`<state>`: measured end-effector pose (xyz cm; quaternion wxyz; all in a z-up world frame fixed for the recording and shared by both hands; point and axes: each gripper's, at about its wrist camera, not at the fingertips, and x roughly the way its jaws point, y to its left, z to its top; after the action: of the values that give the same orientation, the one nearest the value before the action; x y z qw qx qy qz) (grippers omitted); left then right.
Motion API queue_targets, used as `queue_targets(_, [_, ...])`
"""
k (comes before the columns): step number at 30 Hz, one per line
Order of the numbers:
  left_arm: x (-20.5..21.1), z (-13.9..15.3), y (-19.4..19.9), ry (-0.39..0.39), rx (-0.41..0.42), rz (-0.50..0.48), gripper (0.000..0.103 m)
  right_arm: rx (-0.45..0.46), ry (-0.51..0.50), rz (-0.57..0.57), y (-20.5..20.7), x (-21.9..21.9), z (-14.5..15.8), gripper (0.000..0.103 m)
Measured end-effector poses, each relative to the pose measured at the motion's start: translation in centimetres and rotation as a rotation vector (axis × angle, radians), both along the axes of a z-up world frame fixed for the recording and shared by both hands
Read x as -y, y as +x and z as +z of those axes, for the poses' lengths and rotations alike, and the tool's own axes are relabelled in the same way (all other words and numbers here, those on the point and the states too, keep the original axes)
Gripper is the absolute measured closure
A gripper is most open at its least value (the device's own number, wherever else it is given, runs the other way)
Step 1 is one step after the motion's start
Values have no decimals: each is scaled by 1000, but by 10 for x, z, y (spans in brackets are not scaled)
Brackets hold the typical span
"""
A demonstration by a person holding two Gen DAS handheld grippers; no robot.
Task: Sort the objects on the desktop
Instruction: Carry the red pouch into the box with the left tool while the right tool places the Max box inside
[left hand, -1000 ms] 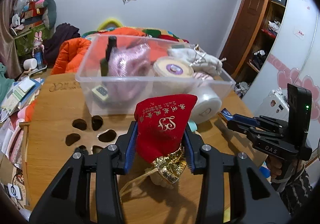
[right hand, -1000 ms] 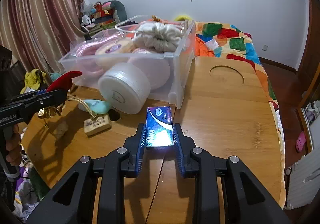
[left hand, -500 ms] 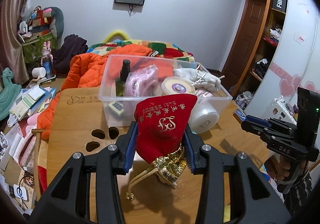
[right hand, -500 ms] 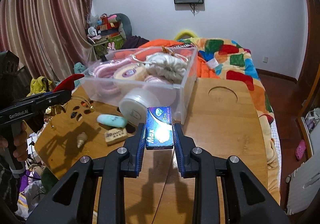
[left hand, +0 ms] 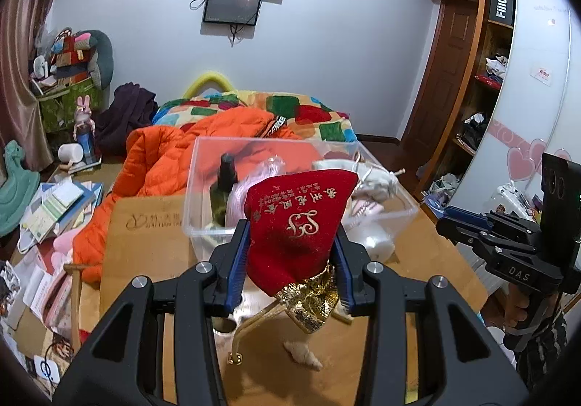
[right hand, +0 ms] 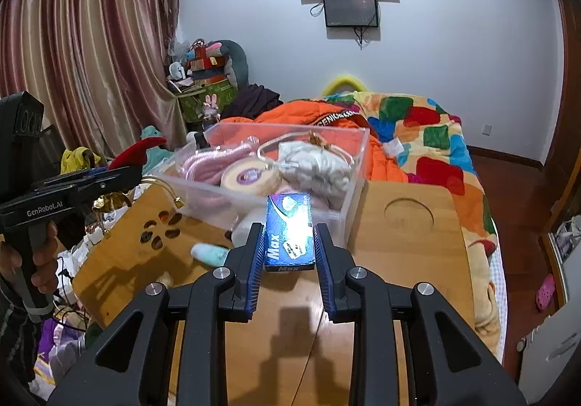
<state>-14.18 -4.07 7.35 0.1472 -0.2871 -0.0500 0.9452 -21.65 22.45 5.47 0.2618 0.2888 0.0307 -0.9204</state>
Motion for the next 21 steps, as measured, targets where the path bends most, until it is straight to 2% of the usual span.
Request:
queue_targets(10, [-5,9,-30,-4,-25,-21,62,-29,1,25,-26,20,12,79])
queue_targets(21, [-10,-8,-65,-9,12,-46,62,4,35,56,-63,46,1,79])
